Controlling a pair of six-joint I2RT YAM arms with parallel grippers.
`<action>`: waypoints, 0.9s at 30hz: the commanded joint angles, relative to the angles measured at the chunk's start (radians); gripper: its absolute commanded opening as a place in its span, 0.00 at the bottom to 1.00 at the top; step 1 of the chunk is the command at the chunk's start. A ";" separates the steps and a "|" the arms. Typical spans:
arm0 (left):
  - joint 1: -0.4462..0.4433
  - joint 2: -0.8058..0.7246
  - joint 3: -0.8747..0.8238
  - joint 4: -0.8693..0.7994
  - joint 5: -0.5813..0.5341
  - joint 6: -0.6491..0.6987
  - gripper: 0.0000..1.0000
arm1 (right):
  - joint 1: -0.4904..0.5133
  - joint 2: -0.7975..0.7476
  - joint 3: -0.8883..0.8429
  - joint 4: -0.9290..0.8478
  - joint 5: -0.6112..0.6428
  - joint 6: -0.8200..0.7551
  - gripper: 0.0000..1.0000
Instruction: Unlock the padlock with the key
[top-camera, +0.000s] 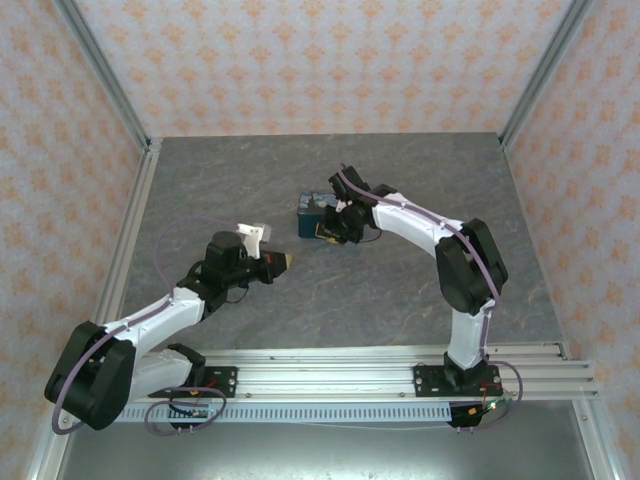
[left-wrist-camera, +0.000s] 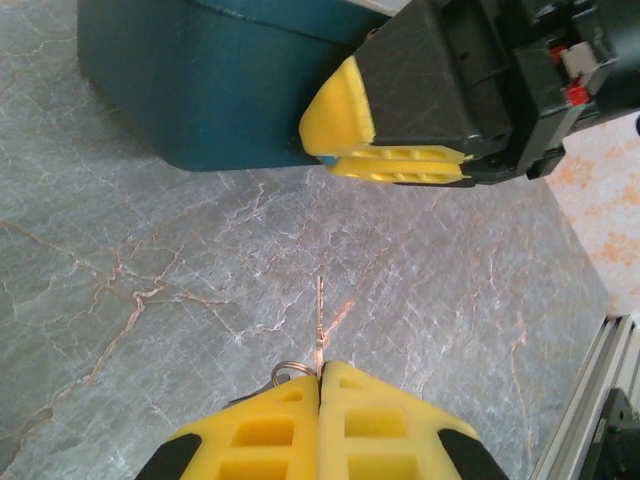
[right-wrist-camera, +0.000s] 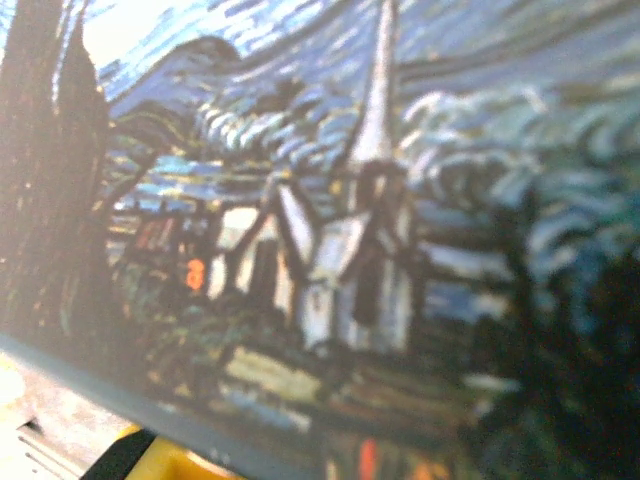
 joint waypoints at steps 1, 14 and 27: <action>-0.009 -0.014 -0.007 0.098 -0.019 -0.045 0.00 | 0.001 -0.048 0.023 -0.017 -0.028 0.053 0.00; -0.009 0.140 0.048 0.245 0.106 -0.037 0.00 | -0.008 -0.044 0.077 -0.055 -0.124 0.153 0.00; -0.009 0.290 0.114 0.366 0.205 -0.074 0.00 | -0.077 -0.035 0.138 -0.129 -0.278 0.143 0.00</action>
